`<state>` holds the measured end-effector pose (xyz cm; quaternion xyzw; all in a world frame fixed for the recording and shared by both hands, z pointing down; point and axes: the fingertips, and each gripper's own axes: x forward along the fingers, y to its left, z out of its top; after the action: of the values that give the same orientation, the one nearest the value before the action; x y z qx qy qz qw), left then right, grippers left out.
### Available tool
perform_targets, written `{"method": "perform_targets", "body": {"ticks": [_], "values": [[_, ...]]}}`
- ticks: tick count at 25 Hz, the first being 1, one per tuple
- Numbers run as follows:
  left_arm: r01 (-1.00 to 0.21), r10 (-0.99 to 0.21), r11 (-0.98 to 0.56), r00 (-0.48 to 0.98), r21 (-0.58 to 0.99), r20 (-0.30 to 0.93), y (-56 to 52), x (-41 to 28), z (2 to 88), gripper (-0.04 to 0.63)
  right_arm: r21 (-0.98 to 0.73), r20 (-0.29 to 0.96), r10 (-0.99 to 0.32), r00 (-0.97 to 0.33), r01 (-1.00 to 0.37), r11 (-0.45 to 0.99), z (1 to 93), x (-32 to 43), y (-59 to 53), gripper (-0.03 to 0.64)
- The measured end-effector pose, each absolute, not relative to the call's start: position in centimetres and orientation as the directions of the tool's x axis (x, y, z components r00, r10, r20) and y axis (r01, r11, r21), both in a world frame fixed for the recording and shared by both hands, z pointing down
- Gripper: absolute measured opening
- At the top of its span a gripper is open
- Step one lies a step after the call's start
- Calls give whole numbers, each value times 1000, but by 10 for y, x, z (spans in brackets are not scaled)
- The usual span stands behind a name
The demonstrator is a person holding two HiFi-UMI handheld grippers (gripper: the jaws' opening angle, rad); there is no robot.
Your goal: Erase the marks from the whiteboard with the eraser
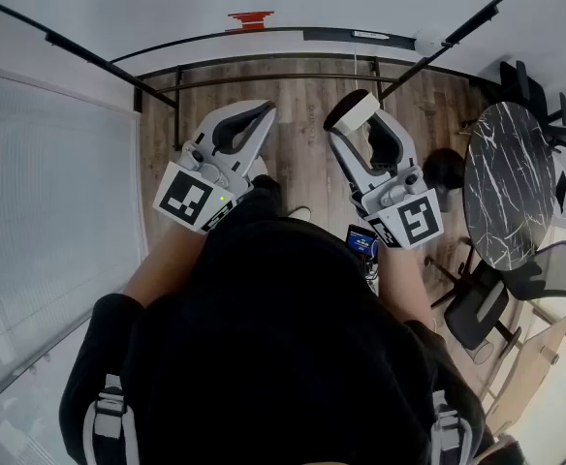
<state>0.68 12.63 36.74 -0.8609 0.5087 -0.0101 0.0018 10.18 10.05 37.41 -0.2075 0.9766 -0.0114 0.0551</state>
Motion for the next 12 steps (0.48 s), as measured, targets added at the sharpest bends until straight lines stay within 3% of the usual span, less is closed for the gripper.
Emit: {"method": "perform_targets", "body": {"ticks": [12], "values": [[-870, -869, -494, 494, 5, 25, 125, 19, 373, 5, -96, -102, -435, -894, -427, 899, 380, 120, 95, 239]]}}
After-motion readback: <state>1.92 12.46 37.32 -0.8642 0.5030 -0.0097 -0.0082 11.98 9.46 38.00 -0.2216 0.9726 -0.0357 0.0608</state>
